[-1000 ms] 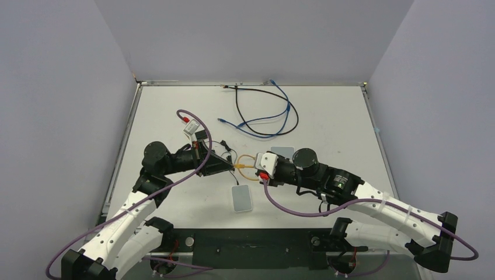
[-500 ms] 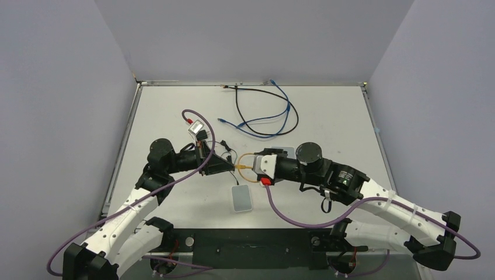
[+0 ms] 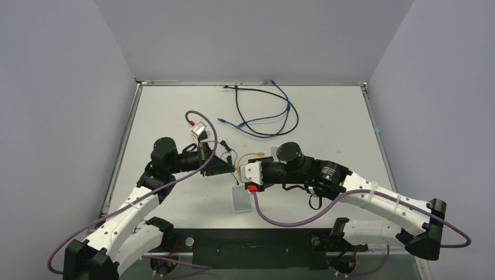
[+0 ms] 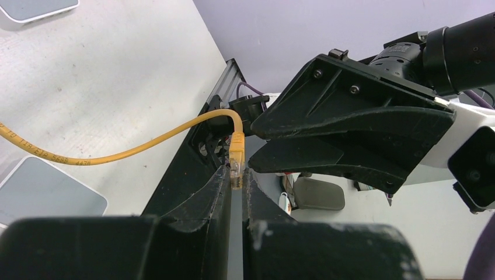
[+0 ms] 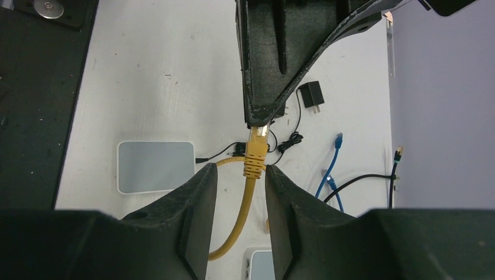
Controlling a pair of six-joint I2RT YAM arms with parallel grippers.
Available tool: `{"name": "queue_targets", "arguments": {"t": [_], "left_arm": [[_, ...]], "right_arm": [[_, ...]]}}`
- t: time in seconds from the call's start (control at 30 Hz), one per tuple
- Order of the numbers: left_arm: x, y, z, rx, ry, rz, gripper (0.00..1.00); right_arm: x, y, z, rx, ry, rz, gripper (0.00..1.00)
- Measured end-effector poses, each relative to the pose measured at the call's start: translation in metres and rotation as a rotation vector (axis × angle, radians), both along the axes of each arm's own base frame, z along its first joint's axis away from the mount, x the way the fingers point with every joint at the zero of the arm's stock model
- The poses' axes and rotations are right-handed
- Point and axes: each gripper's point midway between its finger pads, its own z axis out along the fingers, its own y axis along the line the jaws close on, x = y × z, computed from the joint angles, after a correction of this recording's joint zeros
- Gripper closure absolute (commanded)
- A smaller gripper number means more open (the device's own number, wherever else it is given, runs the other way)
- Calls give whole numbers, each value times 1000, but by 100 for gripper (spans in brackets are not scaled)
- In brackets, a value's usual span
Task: Insert the plug into the switch port
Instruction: Pick up the connector from the center of the board.
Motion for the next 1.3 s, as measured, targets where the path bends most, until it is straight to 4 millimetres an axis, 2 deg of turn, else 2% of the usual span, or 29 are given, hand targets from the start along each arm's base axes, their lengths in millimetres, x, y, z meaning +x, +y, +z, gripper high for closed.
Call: {"name": "queue_targets", "arguments": {"t": [0.47, 0.77, 1.3], "left_arm": [[-1, 0, -4, 13, 8, -2, 100], [-2, 1, -6, 20, 14, -3, 100], [-2, 1, -6, 21, 9, -3, 100]], "right_arm": [[6, 5, -12, -38, -3, -22, 69], [11, 9, -9, -22, -16, -42, 76], [11, 13, -16, -37, -3, -40, 77]]}}
